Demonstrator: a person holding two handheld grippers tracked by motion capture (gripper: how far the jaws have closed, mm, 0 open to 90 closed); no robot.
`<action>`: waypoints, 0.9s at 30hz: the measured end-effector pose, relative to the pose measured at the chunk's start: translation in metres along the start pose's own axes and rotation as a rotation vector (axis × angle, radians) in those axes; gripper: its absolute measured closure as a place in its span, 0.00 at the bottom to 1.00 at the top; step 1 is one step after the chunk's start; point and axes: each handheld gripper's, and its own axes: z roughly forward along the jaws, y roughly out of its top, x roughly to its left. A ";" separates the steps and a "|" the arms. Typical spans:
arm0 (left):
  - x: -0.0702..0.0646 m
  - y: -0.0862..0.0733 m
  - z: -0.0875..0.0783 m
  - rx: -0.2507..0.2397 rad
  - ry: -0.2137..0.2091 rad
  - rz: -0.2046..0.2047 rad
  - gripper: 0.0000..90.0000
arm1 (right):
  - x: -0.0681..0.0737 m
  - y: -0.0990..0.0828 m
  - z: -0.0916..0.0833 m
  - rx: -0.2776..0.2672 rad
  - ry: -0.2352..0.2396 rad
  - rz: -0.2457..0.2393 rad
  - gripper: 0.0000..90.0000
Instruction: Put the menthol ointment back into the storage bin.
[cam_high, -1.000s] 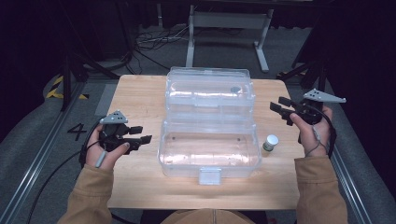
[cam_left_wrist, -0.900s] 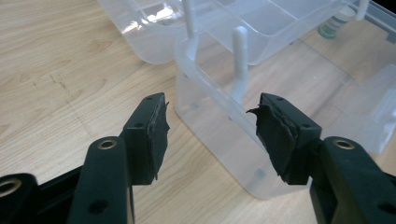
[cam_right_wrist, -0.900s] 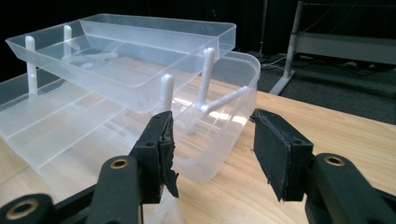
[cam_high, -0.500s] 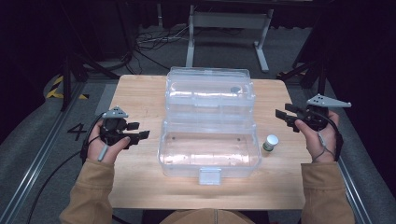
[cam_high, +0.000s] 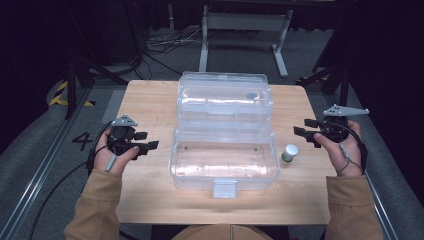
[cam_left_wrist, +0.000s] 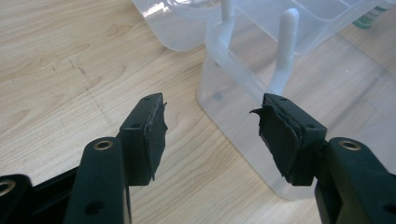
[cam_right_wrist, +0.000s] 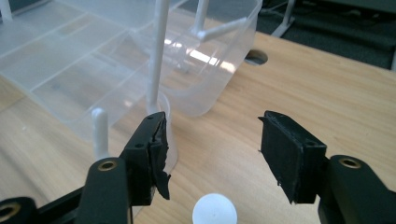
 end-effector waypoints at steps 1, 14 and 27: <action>0.000 0.000 0.000 0.000 -0.001 -0.005 0.46 | 0.000 0.000 0.001 0.013 0.001 -0.001 0.46; 0.002 -0.003 0.002 0.014 0.001 -0.011 0.45 | -0.001 -0.005 0.011 0.141 0.008 -0.003 0.44; 0.003 -0.004 0.004 0.032 0.001 -0.006 0.45 | -0.002 -0.013 0.024 0.262 0.003 -0.005 0.42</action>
